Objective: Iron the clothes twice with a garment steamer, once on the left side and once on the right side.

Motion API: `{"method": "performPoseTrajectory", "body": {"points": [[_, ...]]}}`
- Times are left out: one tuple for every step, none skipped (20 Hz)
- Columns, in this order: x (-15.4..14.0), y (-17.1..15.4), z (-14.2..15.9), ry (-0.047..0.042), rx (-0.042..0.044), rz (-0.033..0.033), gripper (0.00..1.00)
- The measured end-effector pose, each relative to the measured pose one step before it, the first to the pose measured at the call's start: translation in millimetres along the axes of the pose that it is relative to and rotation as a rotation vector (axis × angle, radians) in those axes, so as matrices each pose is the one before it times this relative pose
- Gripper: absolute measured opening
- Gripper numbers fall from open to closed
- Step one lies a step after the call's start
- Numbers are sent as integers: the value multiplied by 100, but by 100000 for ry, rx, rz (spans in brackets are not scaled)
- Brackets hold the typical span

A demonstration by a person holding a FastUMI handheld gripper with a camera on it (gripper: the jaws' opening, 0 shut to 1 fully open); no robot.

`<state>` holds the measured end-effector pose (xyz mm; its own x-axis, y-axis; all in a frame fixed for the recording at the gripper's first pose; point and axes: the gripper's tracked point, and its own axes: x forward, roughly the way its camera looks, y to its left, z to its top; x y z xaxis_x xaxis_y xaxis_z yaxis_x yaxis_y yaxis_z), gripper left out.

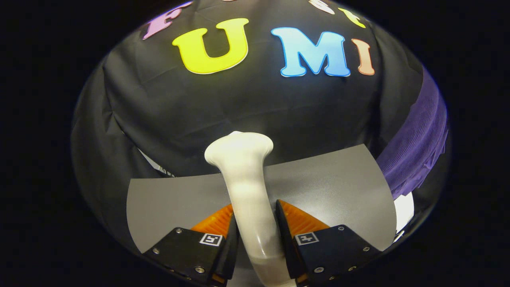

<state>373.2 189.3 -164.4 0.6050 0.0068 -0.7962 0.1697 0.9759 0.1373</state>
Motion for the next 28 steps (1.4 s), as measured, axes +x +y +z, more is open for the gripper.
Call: {"method": "performPoseTrajectory", "body": {"points": [[64, -43, -168, -834, -2028, -621, 49], [-144, -84, -23, -912, -1115, -962, 44], [111, 63, 38, -1520, -1128, -805, 43], [-84, -73, 58, -1924, -1311, -815, 40], [19, -18, 46, -2024, -668, -798, 39], [-135, 16, -43, -1121, -847, -319, 37], [-50, 71, 72, -1216, -452, 505, 36], [-136, 82, 101, -954, -39, 1181, 36], [-103, 58, 83, -1335, -286, 1036, 36], [-180, 44, 110, -1418, -518, 1241, 36], [-322, 193, 172, -1450, -495, 1210, 35], [-384, 4, 365, -2885, -553, 849, 36], [-616, 63, 329, -3243, -578, 989, 36], [-778, 122, 195, -2714, 583, 1683, 36], [-1141, -35, -251, -3162, 319, 1647, 35], [-1235, -101, -354, -1624, 353, 1141, 35], [-1533, -218, -496, -1442, -1973, 686, 35], [-1380, -453, -226, -1546, -3454, -138, 35], [-1608, -435, -205, -1546, -3703, 421, 35], [-1706, -170, -126, -2439, -1595, 2666, 34], [-1634, -6, -132, -3222, 927, 3439, 34], [-1888, -146, 104, -3503, 1117, 3130, 34], [-1804, -620, 319, -3275, -429, 1807, 34], [-1921, -810, 238, -2895, -1812, 609, 34], [-1955, -889, 115, -2311, -1297, 328, 34], [-1851, -666, 185, -2030, 20, 606, 34], [-1593, -534, 105, -2293, 92, 957, 34], [-1526, -818, 339, -2041, -112, 333, 34]]}}
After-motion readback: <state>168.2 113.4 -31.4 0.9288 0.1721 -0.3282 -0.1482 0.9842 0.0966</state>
